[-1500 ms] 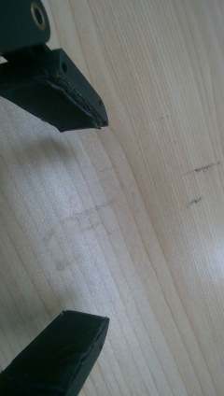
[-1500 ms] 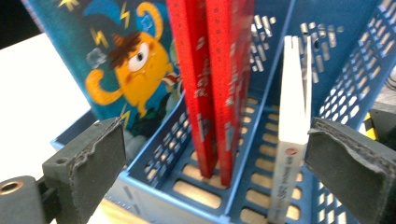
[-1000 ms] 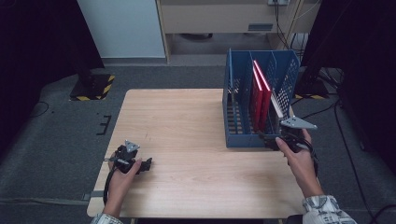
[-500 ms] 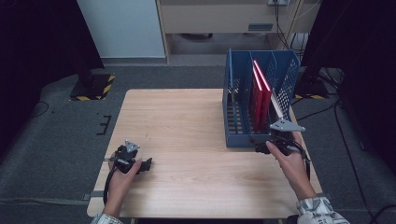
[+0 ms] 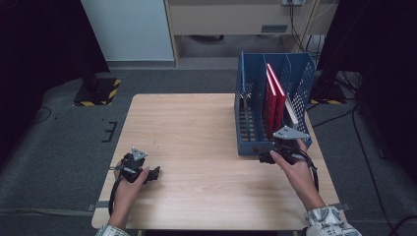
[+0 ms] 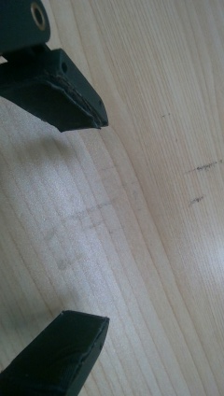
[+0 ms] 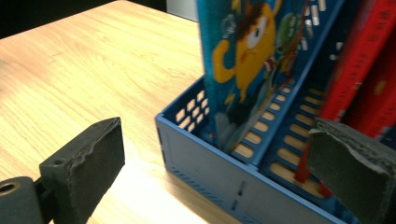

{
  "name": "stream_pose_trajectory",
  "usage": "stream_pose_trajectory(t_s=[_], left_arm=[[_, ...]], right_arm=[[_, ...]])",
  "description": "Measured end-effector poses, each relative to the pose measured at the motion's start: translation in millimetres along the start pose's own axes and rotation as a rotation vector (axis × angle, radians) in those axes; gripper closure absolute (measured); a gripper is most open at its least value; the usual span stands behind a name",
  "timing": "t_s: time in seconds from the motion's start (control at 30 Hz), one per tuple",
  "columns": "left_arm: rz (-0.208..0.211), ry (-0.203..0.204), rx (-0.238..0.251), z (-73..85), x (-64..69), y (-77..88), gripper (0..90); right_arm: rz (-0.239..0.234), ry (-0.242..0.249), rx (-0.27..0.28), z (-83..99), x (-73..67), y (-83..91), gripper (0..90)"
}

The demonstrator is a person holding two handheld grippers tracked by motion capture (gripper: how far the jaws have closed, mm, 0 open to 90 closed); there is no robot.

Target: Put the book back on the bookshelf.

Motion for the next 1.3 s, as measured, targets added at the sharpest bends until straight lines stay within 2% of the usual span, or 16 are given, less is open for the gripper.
stream_pose_trajectory(t_s=[0.8, 1.1, 1.3], left_arm=[[0.005, -0.001, -0.006, 0.5, 0.3, -0.9, 4.5], [0.005, -0.001, -0.006, 0.6, 0.3, -1.0, 4.4], [0.009, 0.001, -0.018, 1.8, 0.9, -2.5, 3.9]], right_arm=[[-0.12, 0.04, -0.039, -8.0, -57.4, -36.0, 4.9], [-0.145, 0.046, -0.055, -10.4, -71.5, -44.8, 5.0], [-0.164, 0.061, -0.07, -8.9, -86.5, -52.7, 4.9]])
Point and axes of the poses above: each handheld gripper's, and its own axes: y roughly backward along the jaws, z roughly out of its underside, x roughly to its right, the point moved 4 cm from there along -y, roughly forward along the jaws, and after that the axes turned 3 degrees about -y, right-handed, at the moved point
